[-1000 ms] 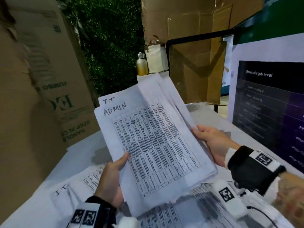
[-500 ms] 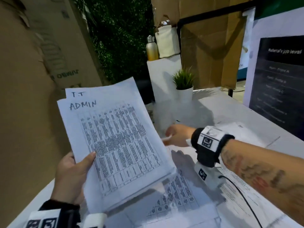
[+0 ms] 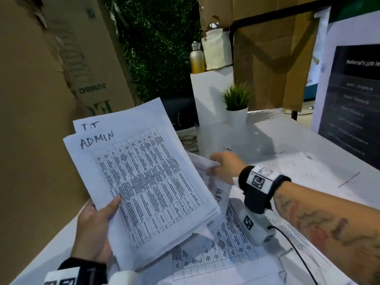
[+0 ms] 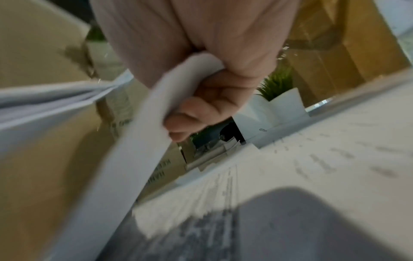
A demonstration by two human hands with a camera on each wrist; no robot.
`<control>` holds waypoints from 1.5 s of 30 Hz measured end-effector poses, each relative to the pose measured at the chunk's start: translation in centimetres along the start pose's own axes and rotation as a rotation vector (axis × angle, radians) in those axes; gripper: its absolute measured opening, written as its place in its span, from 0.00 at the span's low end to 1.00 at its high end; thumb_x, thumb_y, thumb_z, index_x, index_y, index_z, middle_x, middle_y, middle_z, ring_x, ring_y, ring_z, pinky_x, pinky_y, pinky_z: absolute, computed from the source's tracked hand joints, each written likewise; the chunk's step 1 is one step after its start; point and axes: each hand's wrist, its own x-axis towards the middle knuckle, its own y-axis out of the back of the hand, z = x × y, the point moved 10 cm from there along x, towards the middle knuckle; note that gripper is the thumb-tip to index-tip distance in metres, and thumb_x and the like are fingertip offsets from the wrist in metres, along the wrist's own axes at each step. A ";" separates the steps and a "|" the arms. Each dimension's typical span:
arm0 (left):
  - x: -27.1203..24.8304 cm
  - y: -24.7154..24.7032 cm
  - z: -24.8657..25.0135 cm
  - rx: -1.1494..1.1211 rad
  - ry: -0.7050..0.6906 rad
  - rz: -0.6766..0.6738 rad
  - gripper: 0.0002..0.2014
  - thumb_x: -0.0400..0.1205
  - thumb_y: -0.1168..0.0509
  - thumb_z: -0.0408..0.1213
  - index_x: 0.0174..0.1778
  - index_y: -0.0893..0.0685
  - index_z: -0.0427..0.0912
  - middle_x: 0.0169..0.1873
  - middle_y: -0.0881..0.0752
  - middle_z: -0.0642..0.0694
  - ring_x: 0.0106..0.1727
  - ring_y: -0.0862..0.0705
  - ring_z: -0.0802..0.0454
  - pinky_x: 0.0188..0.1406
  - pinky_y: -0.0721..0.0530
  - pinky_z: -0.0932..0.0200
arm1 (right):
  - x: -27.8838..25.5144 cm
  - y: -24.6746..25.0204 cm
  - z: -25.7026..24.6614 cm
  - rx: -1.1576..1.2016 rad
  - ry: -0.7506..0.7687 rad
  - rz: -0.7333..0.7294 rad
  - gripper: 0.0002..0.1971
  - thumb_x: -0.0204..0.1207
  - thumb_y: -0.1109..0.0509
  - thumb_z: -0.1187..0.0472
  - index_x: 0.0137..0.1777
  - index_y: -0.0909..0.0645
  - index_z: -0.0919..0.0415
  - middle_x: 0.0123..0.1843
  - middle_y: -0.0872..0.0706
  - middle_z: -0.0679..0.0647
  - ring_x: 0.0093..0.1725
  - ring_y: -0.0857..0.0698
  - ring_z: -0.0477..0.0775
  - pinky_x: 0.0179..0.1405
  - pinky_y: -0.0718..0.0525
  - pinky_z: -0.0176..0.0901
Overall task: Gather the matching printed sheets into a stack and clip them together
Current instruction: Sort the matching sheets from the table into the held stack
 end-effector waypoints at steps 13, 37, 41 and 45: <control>-0.3 -4.0 -0.6 -0.149 0.059 -0.112 0.17 0.89 0.40 0.35 0.72 0.17 0.45 0.62 0.09 0.42 0.59 0.09 0.40 0.55 0.11 0.39 | -6.3 -1.1 0.7 0.884 -0.049 -0.100 0.17 0.84 0.37 0.52 0.49 0.14 0.66 0.44 0.11 0.59 0.41 0.14 0.55 0.40 0.16 0.44; -0.6 -3.1 -0.3 0.063 -0.066 -0.066 0.17 0.87 0.39 0.27 0.69 0.17 0.45 0.51 0.07 0.54 0.43 0.06 0.61 0.37 0.09 0.66 | -5.5 2.9 6.9 0.161 -0.305 0.120 0.04 0.68 0.20 0.63 0.38 0.14 0.59 0.34 0.13 0.55 0.28 0.17 0.53 0.31 0.15 0.43; -0.5 -2.9 0.5 0.067 -0.114 -0.072 0.18 0.87 0.38 0.28 0.71 0.18 0.46 0.62 0.09 0.47 0.57 0.08 0.52 0.50 0.08 0.57 | -5.4 4.8 7.4 0.074 -0.300 0.159 0.02 0.64 0.22 0.66 0.35 0.11 0.59 0.30 0.09 0.60 0.28 0.09 0.60 0.33 0.08 0.51; -0.6 -3.3 0.9 0.058 -0.144 -0.106 0.20 0.86 0.38 0.28 0.74 0.19 0.43 0.67 0.11 0.42 0.65 0.11 0.43 0.59 0.12 0.45 | -5.7 6.4 8.2 0.001 -0.322 0.206 0.11 0.67 0.20 0.60 0.31 0.20 0.51 0.38 0.11 0.53 0.39 0.12 0.58 0.39 0.14 0.46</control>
